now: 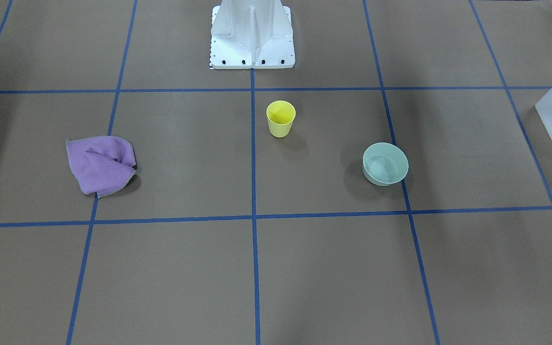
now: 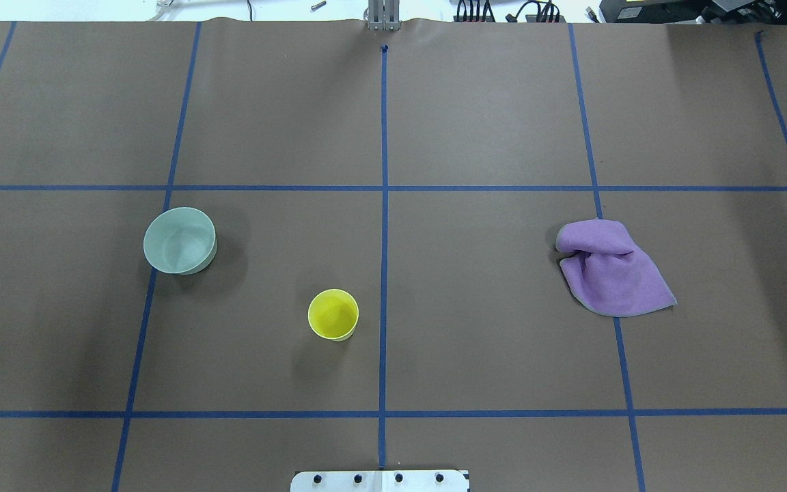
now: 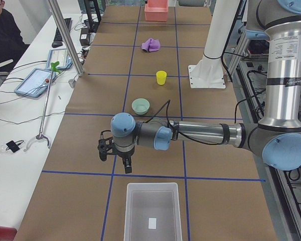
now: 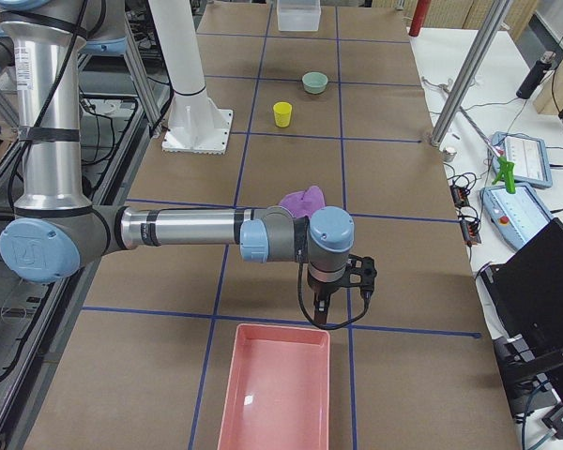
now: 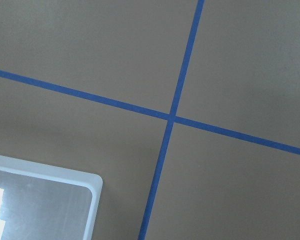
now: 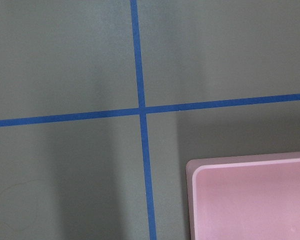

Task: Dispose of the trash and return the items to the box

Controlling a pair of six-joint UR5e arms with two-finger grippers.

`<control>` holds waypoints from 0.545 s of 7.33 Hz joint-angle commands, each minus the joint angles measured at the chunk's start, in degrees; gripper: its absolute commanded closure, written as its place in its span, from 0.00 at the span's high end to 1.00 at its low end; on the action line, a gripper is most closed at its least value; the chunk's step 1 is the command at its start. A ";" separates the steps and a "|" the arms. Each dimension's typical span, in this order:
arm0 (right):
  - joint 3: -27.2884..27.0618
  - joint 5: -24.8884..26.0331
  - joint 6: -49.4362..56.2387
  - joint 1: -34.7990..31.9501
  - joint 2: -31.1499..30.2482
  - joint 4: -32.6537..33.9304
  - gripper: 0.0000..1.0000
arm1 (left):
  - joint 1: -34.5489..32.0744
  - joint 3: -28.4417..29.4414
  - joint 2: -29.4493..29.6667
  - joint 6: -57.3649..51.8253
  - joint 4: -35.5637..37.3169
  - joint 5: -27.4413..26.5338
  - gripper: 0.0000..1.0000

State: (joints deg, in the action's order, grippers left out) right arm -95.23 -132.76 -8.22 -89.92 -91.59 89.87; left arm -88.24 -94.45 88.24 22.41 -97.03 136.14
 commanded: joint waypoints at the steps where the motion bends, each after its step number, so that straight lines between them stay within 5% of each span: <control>1: -0.05 -0.13 -0.04 0.00 -0.08 -0.13 1.00 | 0.00 -0.29 -1.13 -0.09 -1.48 -0.09 0.98; 4: 0.04 -0.13 -0.04 0.00 0.01 -0.14 1.00 | 0.00 -0.38 -1.31 0.18 -2.02 -0.61 0.98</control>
State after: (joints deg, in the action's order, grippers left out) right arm -95.32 -132.89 -8.26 -89.91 -91.60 89.74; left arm -88.24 -94.80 87.03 22.57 -98.94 135.75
